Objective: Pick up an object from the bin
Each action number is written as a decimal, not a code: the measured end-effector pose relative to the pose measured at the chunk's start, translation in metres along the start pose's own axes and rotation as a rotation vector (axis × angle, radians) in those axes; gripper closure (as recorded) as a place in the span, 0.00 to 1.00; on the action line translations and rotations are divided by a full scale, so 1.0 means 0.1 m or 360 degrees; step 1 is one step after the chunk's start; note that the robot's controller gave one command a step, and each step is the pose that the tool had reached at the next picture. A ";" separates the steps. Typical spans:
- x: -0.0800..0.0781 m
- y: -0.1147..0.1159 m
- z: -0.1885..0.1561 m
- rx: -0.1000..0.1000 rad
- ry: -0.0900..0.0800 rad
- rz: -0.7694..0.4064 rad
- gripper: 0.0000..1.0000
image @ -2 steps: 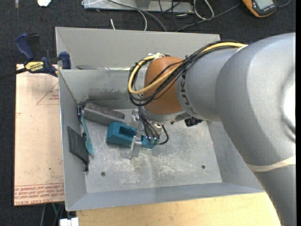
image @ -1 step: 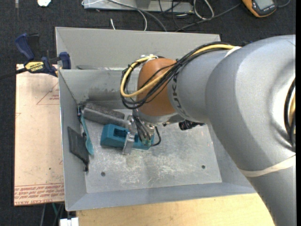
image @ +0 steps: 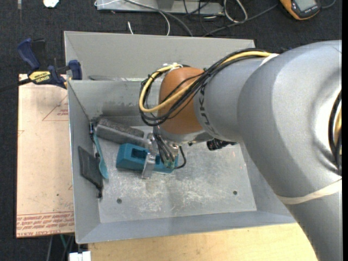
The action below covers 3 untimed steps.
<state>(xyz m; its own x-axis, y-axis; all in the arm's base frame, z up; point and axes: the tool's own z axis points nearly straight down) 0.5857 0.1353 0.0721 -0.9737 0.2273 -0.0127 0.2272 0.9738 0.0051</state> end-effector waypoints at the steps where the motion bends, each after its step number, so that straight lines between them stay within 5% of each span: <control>1: 0.04 -0.01 -0.30 0.0008 0.0022 -0.0002 1.00; 3: 0.03 -0.01 -0.68 0.0006 0.0017 -0.0006 1.00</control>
Offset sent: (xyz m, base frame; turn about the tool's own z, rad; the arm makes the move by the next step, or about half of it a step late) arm -0.0035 -0.0005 0.0636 -0.0001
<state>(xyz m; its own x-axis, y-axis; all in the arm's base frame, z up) 0.5817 0.1352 0.1396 -0.9746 0.2238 -0.0018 0.2238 0.9746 0.0015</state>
